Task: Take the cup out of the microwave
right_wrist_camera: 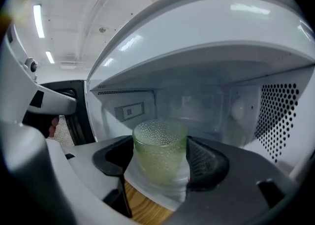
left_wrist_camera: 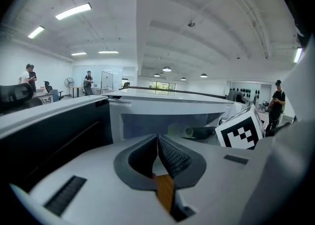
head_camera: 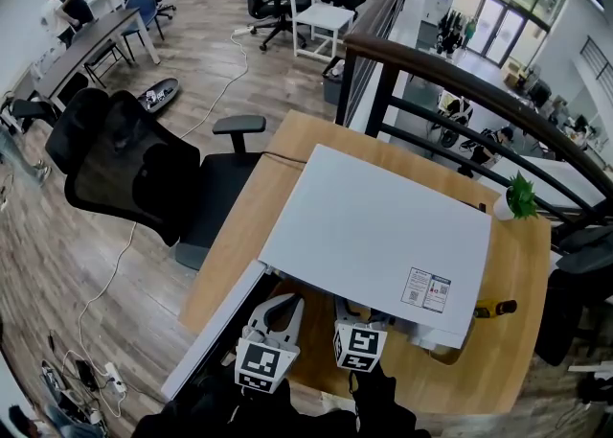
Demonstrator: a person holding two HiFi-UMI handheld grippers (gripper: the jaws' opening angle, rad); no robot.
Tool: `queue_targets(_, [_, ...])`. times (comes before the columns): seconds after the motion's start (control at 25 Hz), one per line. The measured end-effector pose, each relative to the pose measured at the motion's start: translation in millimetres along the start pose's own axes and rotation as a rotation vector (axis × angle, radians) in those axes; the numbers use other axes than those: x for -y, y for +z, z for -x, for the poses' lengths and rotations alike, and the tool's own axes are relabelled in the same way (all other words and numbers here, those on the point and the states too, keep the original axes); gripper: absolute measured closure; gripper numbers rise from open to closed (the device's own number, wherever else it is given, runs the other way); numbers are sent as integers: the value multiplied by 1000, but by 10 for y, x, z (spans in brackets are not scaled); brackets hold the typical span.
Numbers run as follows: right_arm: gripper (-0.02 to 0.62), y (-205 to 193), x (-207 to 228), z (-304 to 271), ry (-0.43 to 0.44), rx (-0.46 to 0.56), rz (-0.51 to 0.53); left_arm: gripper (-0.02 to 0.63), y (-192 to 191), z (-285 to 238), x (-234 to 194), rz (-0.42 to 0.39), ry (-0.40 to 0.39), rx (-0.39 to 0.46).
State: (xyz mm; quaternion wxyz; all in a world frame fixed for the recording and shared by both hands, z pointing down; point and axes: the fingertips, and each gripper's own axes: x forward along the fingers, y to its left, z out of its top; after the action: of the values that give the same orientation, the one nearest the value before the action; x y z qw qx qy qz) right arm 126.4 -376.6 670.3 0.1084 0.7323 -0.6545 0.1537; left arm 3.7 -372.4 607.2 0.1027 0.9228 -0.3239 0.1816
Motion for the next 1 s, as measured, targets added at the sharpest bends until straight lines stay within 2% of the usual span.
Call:
queue_targets(0.36, [250, 71, -37, 126, 27, 15, 5, 578, 41, 91, 6, -1, 30, 12])
queue_targets(1.0, [252, 201, -352, 756, 144, 47, 52, 578, 89, 781, 276, 13, 128, 60])
